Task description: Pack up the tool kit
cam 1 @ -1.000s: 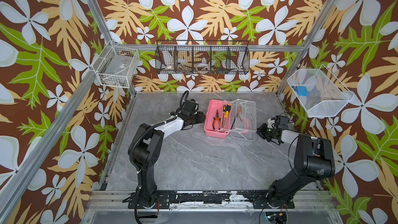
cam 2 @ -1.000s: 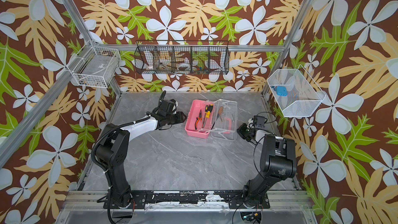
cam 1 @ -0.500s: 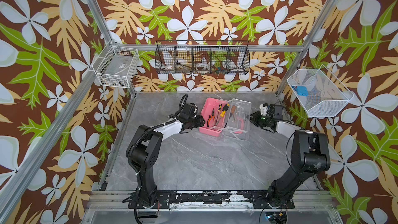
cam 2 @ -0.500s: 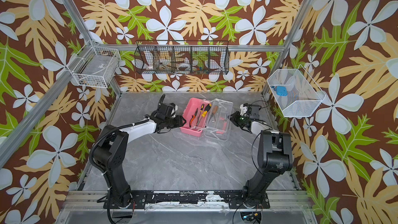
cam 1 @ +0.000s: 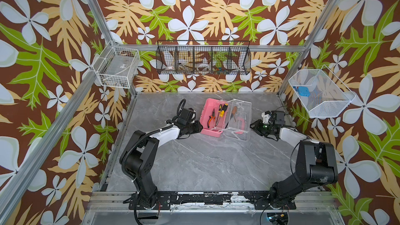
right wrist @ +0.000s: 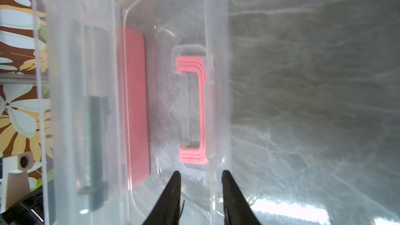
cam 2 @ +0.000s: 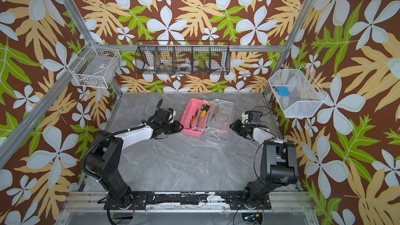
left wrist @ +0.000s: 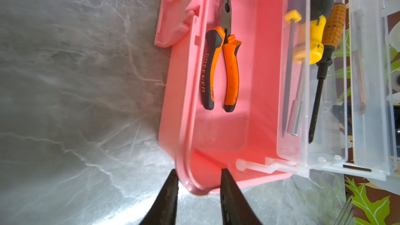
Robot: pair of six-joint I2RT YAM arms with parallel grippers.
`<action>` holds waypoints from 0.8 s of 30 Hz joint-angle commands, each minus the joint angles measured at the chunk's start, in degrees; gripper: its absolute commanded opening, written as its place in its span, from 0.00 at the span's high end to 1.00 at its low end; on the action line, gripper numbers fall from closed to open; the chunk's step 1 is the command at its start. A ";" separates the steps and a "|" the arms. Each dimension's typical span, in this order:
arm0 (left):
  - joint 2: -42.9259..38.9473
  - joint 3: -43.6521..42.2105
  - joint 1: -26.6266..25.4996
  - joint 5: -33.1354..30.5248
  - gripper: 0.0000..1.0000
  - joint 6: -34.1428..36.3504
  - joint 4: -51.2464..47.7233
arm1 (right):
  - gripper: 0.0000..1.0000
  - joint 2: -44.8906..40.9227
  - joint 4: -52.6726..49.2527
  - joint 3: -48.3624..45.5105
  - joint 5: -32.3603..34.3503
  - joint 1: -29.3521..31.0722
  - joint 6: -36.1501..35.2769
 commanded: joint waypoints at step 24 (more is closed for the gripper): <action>0.71 1.64 -1.50 1.69 0.68 -0.79 0.51 | 1.00 -0.32 -14.44 10.44 13.60 2.10 -8.76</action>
